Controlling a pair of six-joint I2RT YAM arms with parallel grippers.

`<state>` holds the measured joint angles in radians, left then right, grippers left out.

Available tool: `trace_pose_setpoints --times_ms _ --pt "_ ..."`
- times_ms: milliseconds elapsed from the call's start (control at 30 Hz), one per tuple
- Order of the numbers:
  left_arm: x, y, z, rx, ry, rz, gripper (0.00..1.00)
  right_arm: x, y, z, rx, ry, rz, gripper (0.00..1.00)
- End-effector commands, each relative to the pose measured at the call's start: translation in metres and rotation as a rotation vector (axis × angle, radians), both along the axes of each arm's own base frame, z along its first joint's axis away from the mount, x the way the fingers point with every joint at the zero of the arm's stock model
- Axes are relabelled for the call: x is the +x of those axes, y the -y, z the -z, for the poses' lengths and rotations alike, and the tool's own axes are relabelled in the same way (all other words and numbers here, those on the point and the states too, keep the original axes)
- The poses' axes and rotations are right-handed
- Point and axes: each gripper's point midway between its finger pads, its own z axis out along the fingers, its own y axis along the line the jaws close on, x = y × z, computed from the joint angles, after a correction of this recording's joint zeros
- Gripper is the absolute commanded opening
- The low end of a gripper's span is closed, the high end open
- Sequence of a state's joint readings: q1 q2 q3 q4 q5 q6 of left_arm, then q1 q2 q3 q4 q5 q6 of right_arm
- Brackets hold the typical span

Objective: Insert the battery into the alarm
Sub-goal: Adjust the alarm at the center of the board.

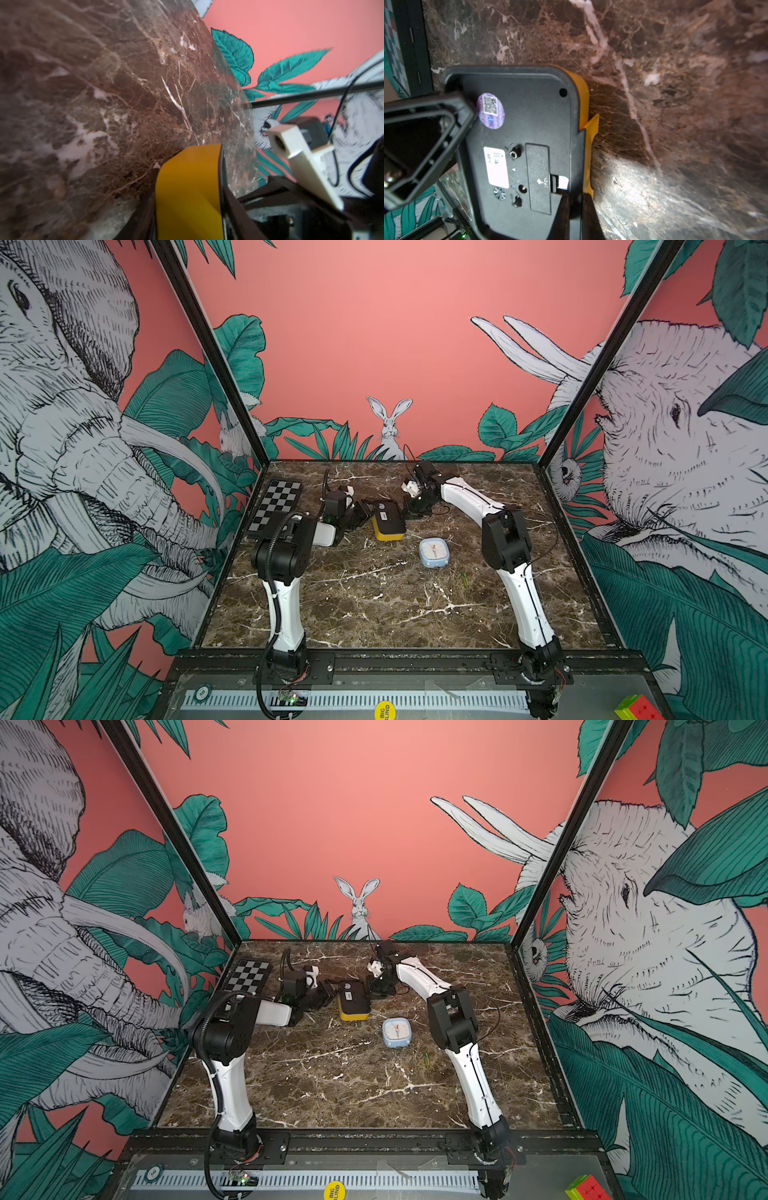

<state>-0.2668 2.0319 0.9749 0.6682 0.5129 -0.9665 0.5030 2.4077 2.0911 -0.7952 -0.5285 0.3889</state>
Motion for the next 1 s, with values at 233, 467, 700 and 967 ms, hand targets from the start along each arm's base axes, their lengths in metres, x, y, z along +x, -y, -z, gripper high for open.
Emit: trace_pose_setpoints --times_ms 233,467,700,967 --pt "0.0 0.007 -0.021 -0.05 0.055 0.014 0.3 -0.001 0.003 0.019 -0.002 0.007 -0.017 0.22" --pt "-0.013 -0.013 -0.036 0.054 0.016 -0.06 0.28 0.024 0.003 -0.064 0.229 0.46 0.004 0.43" --pt "-0.025 -0.031 -0.047 0.194 -0.093 -0.125 0.25 -0.025 0.0 -0.103 0.126 0.963 -0.289 0.65" --pt "-0.036 -0.041 -0.056 0.259 -0.193 -0.191 0.22 -0.092 -0.032 -0.062 -0.131 1.276 -0.657 0.79"
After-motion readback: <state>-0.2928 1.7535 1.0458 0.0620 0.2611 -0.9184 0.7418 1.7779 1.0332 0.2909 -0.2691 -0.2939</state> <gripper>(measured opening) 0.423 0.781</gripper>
